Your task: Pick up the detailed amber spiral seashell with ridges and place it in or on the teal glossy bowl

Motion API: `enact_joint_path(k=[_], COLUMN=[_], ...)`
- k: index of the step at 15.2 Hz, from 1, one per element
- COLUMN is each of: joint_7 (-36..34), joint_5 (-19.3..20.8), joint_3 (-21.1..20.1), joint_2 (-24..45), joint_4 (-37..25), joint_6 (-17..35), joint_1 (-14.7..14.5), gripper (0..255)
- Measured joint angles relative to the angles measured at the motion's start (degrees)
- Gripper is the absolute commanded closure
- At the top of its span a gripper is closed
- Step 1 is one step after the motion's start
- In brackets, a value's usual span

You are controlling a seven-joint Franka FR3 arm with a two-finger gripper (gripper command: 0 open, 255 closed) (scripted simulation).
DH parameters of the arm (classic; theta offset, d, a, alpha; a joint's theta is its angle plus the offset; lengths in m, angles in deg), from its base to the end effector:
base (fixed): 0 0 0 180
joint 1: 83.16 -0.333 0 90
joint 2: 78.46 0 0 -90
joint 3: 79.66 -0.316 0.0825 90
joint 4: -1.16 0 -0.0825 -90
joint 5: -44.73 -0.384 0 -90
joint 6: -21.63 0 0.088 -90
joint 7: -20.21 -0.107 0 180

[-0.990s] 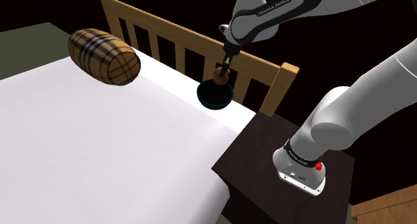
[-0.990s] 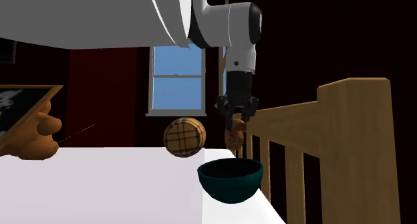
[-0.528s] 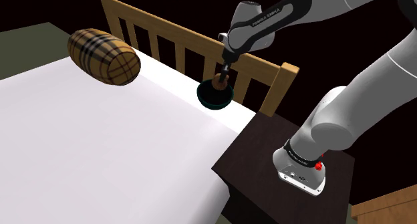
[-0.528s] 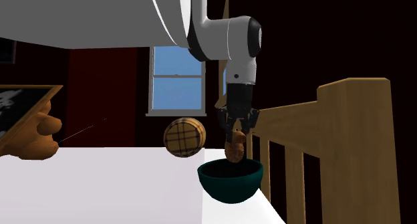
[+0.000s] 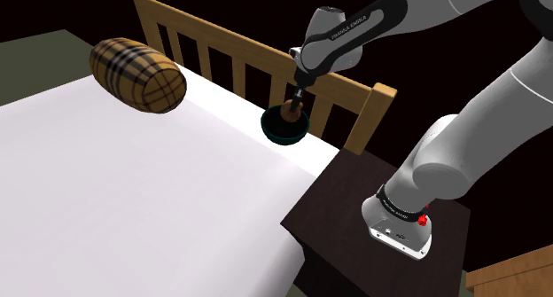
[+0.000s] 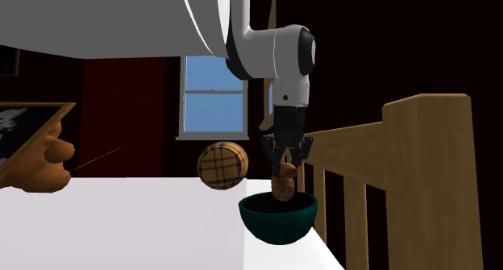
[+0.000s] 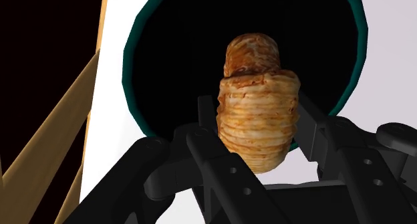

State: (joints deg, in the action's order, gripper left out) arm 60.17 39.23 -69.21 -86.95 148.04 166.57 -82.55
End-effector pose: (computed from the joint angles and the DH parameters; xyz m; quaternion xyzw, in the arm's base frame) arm 0.4428 -0.0866 0.3280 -0.9746 -0.2125 -0.0685 0.0151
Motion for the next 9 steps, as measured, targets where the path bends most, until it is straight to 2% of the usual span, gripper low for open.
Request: enact_joint_path(k=[1,7,9], joint_7=[-0.05,-0.06,-0.67], joint_5=[0.01,0.02,0.9], joint_3=[-0.02,-0.04,-0.11], joint_2=[-0.04,0.01,-2.21], joint_4=[0.04,0.15,-0.13], joint_6=[0.0,-0.05,-2.45], joint_1=[-0.01,-0.02,0.29], gripper=[0,0,0])
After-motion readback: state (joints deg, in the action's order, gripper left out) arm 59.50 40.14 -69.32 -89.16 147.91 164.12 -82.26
